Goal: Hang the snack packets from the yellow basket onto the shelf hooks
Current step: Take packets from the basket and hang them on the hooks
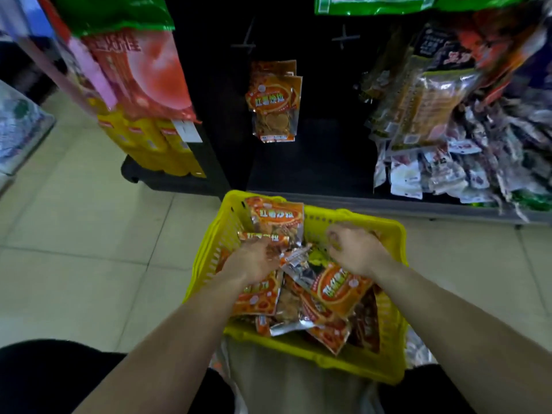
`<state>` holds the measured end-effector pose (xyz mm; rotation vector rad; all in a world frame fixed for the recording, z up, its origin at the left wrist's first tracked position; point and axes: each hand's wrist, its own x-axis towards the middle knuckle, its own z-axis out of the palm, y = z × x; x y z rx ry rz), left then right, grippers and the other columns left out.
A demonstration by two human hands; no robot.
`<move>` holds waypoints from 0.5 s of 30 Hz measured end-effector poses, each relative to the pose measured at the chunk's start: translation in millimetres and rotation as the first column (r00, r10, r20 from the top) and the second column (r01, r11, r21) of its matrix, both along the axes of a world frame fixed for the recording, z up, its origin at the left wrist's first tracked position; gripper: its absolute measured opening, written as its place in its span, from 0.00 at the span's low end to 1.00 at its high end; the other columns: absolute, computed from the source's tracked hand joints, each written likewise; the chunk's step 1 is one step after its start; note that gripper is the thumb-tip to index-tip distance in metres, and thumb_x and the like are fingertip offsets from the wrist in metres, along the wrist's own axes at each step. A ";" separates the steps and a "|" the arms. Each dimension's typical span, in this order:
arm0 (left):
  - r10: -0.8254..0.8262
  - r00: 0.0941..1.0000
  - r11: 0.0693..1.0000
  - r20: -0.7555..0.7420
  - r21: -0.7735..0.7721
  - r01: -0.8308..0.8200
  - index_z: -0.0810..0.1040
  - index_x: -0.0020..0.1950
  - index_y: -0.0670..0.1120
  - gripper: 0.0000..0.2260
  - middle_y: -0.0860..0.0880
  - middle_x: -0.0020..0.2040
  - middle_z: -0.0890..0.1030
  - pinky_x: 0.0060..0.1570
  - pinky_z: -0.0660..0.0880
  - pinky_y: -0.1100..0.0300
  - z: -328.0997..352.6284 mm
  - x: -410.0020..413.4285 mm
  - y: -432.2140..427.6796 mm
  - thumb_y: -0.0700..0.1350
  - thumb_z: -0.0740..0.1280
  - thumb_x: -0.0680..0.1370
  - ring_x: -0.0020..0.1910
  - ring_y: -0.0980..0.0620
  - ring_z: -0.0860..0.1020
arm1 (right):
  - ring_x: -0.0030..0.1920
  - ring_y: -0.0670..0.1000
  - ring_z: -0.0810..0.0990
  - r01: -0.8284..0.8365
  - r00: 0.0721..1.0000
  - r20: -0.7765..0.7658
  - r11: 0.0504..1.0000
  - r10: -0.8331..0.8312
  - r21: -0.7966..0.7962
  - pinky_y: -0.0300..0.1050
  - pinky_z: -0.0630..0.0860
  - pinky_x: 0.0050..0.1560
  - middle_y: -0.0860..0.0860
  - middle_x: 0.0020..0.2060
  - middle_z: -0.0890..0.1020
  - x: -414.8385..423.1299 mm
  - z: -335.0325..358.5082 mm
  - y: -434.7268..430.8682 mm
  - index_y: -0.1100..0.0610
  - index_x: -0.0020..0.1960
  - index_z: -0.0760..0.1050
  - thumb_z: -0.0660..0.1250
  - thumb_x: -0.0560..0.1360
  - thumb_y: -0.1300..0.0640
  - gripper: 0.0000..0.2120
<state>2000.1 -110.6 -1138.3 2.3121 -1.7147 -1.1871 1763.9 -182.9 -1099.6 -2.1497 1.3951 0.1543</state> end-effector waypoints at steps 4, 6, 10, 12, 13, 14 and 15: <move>-0.166 0.984 0.984 0.064 0.082 0.160 0.69 0.74 0.56 0.28 0.47 0.71 0.74 0.64 0.73 0.52 9.1 -30.9 16.5 0.54 0.72 0.75 0.66 0.45 0.74 | 0.75 0.62 0.64 -0.085 0.949 -0.276 0.968 0.151 0.236 0.56 0.67 0.71 0.57 0.76 0.63 -18.2 -40.4 31.4 0.49 0.78 0.61 0.66 0.75 0.40 0.35; -0.223 0.973 0.972 0.063 0.094 0.217 0.68 0.74 0.56 0.30 0.49 0.72 0.72 0.66 0.69 0.53 -4.5 -37.6 20.0 0.56 0.73 0.74 0.69 0.46 0.71 | 0.78 0.61 0.57 -0.122 0.913 -0.329 0.930 0.242 0.345 0.57 0.62 0.75 0.54 0.80 0.54 -30.4 -51.7 40.8 0.47 0.80 0.55 0.70 0.69 0.32 0.47; -0.267 0.963 0.956 0.040 0.139 0.259 0.67 0.75 0.55 0.31 0.51 0.74 0.69 0.68 0.67 0.53 -22.0 -38.3 29.6 0.56 0.73 0.74 0.71 0.46 0.69 | 0.79 0.60 0.49 -0.214 0.859 -0.361 0.895 0.363 0.392 0.61 0.55 0.77 0.50 0.80 0.48 -45.7 -61.0 44.3 0.44 0.80 0.47 0.76 0.61 0.31 0.59; -0.266 0.963 0.960 0.048 0.108 0.259 0.66 0.75 0.55 0.31 0.53 0.76 0.67 0.69 0.66 0.54 -25.2 -34.2 33.0 0.54 0.72 0.75 0.73 0.47 0.67 | 0.78 0.59 0.57 -0.222 0.891 -0.317 0.921 0.324 0.320 0.59 0.62 0.75 0.51 0.79 0.55 -46.5 -63.0 39.6 0.43 0.79 0.53 0.75 0.65 0.35 0.50; -0.252 0.966 0.964 0.053 0.098 0.246 0.65 0.76 0.56 0.30 0.53 0.76 0.66 0.69 0.65 0.54 -25.4 -32.0 34.7 0.53 0.71 0.75 0.73 0.47 0.66 | 0.76 0.58 0.63 -0.218 0.915 -0.272 0.933 0.298 0.288 0.57 0.66 0.73 0.51 0.77 0.61 -46.4 -62.3 36.3 0.43 0.77 0.59 0.73 0.69 0.38 0.42; -0.239 0.969 0.967 0.066 0.107 0.232 0.64 0.76 0.56 0.32 0.52 0.76 0.66 0.69 0.65 0.53 -26.0 -29.4 35.8 0.54 0.71 0.75 0.73 0.47 0.66 | 0.72 0.56 0.68 -0.216 0.934 -0.224 0.940 0.277 0.262 0.54 0.70 0.69 0.50 0.74 0.68 -45.4 -60.1 33.1 0.44 0.73 0.66 0.70 0.73 0.42 0.31; -0.232 0.968 0.966 0.089 0.135 0.219 0.61 0.77 0.56 0.35 0.51 0.76 0.66 0.70 0.66 0.52 -25.2 -26.3 36.5 0.54 0.72 0.74 0.73 0.45 0.66 | 0.68 0.55 0.73 -0.221 0.945 -0.188 0.947 0.267 0.233 0.52 0.73 0.65 0.49 0.69 0.74 -43.8 -57.5 30.3 0.43 0.68 0.71 0.67 0.76 0.46 0.21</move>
